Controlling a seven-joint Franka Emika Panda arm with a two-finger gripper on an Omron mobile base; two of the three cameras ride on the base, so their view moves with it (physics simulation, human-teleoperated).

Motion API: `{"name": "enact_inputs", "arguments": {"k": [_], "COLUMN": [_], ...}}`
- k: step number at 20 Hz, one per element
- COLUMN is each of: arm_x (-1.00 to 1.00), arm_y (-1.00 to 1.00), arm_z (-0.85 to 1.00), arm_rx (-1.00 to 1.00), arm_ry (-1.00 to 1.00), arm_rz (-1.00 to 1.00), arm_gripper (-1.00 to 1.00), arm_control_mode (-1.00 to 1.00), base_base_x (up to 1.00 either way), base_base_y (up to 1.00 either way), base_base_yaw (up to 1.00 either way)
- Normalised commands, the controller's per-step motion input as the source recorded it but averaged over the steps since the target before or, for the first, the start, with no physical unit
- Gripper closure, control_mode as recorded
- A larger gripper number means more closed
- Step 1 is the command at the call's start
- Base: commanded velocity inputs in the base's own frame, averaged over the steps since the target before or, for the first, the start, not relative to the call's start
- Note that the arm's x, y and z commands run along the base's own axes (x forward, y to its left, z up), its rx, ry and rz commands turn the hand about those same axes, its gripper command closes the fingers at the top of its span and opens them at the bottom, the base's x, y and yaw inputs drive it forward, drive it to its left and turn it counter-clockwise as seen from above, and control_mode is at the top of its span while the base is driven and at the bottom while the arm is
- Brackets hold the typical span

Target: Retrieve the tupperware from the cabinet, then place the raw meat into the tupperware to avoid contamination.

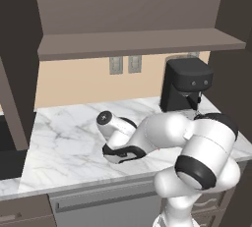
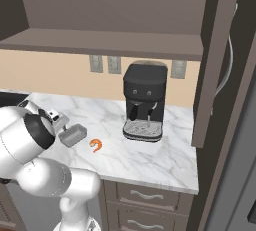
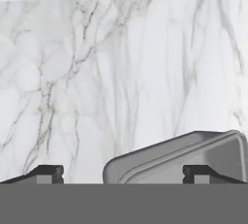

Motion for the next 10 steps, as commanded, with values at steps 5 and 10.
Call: {"name": "enact_inputs", "arguments": {"k": [5, 10], "arm_x": [-0.12, -0.07], "arm_y": [0.0, -0.07], "arm_z": [0.26, 0.26], "arm_rx": [0.0, 0.01], "arm_ry": [-0.05, -0.03], "arm_rz": [0.0, -0.01], "arm_gripper": [-1.0, -1.0], "arm_control_mode": [-1.0, -1.0], "base_base_x": [0.0, 0.0], "base_base_y": [0.0, 0.0], "base_base_yaw": [0.0, 0.0]}}
